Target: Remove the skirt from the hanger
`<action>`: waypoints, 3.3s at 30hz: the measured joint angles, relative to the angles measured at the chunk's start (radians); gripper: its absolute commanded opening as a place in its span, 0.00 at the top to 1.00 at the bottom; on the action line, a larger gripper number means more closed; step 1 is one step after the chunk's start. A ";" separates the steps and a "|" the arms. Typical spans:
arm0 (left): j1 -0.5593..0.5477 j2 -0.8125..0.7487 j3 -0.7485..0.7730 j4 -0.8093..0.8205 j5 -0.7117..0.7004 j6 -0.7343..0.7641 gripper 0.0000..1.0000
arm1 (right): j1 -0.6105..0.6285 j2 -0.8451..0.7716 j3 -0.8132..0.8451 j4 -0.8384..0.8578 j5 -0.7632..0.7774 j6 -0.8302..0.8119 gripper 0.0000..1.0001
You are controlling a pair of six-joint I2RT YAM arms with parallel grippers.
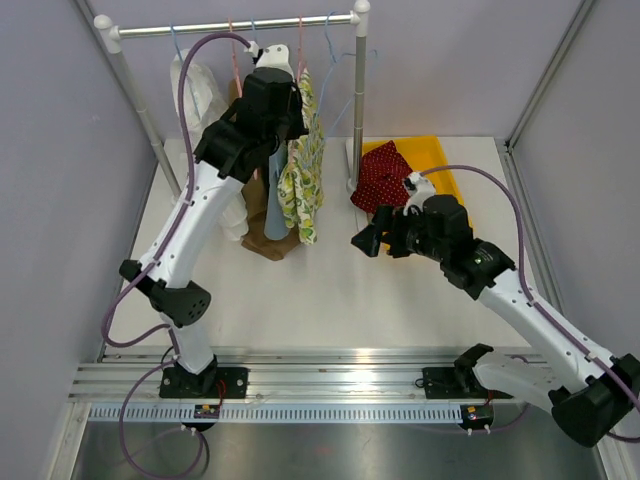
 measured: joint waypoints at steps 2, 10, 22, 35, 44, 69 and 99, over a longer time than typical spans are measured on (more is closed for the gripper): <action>-0.018 -0.038 0.000 -0.016 -0.006 0.000 1.00 | 0.107 0.031 0.073 0.003 0.043 -0.003 0.01; -0.061 -0.179 -0.056 -0.008 -0.032 -0.005 1.00 | 0.348 0.167 0.298 0.008 0.239 0.002 0.00; -0.064 -0.212 -0.108 0.002 -0.047 -0.011 1.00 | 0.573 0.389 0.600 -0.014 0.404 -0.003 0.01; -0.064 -0.257 -0.151 0.013 -0.049 -0.011 1.00 | 0.614 0.481 0.628 -0.032 0.518 -0.013 1.00; -0.064 -0.254 -0.135 -0.015 -0.058 0.008 1.00 | 0.615 0.333 0.329 0.028 0.592 0.029 1.00; -0.068 -0.418 -0.356 0.080 -0.059 0.055 1.00 | 0.535 0.168 0.391 -0.205 0.854 0.071 1.00; -0.112 -0.219 -0.310 0.217 -0.002 0.114 1.00 | -0.423 0.815 1.171 -0.173 0.614 -0.244 1.00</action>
